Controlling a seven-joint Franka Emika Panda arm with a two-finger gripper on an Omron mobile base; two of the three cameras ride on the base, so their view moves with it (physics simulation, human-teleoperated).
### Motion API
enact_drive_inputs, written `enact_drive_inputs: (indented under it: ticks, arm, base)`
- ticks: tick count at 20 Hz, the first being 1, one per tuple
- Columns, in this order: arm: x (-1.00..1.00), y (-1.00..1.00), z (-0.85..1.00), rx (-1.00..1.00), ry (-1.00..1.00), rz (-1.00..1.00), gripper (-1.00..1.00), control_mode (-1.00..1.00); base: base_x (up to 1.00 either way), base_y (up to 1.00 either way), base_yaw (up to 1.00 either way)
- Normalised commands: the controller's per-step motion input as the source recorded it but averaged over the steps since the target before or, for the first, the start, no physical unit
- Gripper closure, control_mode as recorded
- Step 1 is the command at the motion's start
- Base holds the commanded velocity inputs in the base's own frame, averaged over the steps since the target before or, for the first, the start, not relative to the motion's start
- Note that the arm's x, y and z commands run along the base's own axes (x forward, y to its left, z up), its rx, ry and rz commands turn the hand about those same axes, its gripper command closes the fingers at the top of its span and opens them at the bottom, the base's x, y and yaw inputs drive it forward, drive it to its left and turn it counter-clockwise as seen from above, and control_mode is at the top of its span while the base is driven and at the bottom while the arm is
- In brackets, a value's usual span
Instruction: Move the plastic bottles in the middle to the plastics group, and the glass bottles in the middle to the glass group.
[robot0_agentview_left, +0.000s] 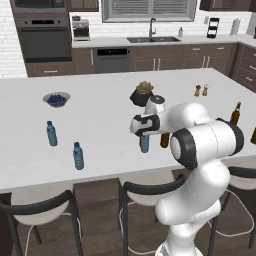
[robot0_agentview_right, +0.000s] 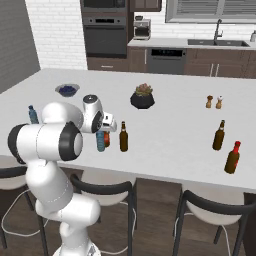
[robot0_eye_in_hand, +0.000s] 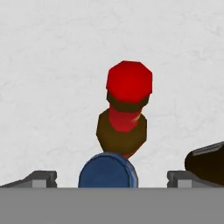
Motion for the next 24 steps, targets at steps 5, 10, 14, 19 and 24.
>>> enact_drive_inputs:
  ticks: [5, 10, 14, 19, 24]
  arm:
    - [0.02, 0.0, 0.01, 0.0, 0.0, 0.0, -1.0, -1.0]
    - [0.16, 0.05, 0.0, 0.0, 0.0, 0.0, -1.0, -1.0]
    - [0.03, 0.06, -0.01, 0.0, 0.0, 0.0, -1.0, -1.0]
    - [0.0, 0.0, 0.0, 0.0, 0.0, 0.0, 1.0, -1.0]
    - [0.0, 0.0, 0.0, 0.0, 0.0, 0.0, 1.0, -1.0]
  base:
    - [0.0, 0.0, 0.0]
    - [0.0, 0.0, 0.0]
    - [0.0, 0.0, 0.0]
    - [0.0, 0.0, 0.0]
    - [0.0, 0.0, 0.0]
